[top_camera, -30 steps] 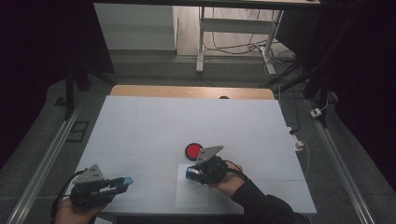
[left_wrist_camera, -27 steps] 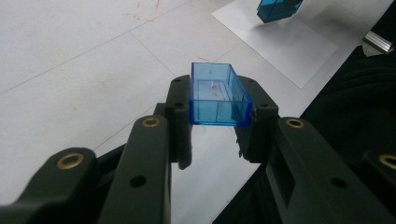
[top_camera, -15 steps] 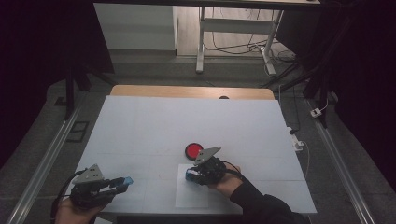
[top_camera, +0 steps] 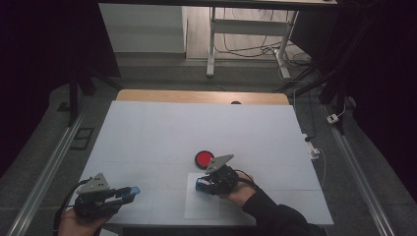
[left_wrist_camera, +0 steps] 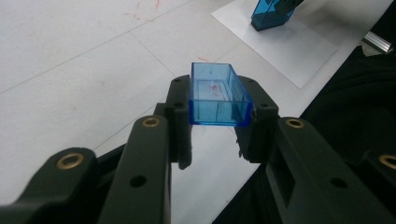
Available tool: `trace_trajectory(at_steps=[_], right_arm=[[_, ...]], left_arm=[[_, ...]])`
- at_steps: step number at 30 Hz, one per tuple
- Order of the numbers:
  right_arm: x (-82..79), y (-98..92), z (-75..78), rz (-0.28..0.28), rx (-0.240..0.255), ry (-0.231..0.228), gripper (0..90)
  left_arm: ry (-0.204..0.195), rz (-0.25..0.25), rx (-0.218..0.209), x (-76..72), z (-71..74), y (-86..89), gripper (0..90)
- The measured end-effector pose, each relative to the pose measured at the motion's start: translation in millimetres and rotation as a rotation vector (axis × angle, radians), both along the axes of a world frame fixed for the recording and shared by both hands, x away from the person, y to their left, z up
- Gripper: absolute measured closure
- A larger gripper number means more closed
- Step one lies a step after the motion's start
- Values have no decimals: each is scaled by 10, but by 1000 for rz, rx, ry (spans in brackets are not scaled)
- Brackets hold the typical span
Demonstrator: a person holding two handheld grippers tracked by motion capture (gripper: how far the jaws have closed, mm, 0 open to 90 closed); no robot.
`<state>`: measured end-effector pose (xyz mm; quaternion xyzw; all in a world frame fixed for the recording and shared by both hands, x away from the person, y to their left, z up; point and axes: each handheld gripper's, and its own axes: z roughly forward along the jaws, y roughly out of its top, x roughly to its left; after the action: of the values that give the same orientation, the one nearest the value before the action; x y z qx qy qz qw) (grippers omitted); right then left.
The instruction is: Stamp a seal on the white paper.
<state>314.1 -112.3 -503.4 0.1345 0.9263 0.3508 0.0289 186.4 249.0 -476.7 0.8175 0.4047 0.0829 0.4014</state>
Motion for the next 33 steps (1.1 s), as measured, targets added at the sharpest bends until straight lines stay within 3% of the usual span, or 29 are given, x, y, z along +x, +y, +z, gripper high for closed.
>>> trace_trajectory(at_steps=[9, 27, 33], right_arm=[[25, -9, -5, -6, 5, 22, 704], [-153, 78, 17, 19, -67, -121, 704], [-163, 82, 16, 17, -70, -124, 704]], left_arm=[[0, -1, 1, -1, 0, -1, 685], [0, -3, 1, 1, 0, -3, 684], [-1, -3, 4, 2, 0, -5, 685]])
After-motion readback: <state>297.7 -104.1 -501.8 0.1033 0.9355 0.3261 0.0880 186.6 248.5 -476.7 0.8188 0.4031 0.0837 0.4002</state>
